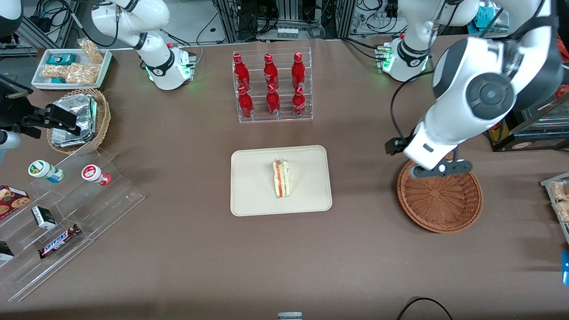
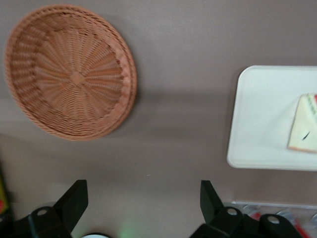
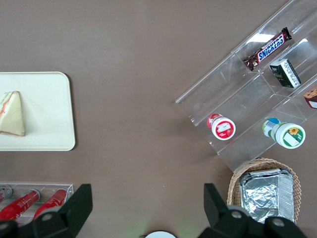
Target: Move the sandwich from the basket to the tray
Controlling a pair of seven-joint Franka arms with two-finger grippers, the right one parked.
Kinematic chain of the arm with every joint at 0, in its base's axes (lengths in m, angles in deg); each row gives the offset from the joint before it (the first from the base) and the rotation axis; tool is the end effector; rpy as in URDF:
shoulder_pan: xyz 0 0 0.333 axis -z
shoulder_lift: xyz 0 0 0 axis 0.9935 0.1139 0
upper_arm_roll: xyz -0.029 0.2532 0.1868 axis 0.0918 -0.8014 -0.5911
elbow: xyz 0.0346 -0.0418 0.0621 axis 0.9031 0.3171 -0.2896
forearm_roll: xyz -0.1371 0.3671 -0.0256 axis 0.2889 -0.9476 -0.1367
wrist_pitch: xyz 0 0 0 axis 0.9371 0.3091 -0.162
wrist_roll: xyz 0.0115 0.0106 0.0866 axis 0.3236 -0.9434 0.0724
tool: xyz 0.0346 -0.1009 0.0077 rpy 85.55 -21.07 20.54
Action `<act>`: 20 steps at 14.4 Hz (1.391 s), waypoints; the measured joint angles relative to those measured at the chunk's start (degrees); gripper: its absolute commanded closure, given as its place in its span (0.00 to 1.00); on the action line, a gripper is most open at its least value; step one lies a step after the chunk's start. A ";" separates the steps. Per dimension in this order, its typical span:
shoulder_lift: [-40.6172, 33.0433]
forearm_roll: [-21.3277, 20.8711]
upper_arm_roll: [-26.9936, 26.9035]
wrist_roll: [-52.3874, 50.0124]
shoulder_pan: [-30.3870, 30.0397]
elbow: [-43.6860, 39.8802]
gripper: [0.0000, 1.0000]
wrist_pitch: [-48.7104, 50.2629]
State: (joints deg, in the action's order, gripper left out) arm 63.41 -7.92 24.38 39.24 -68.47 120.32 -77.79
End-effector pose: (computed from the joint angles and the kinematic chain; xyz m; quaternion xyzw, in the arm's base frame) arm 0.5654 -0.1841 0.5245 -0.9960 -0.0167 0.0834 0.0271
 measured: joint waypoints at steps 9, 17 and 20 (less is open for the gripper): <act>-8.57 -0.83 6.59 18.38 -17.25 0.08 0.00 3.51; -11.45 -0.69 -0.68 19.05 -17.58 -0.85 0.00 3.52; -11.45 -0.68 -1.06 19.07 -17.56 -0.92 0.00 3.52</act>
State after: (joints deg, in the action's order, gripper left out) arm 51.96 -8.60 23.32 58.32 -86.03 119.40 -74.27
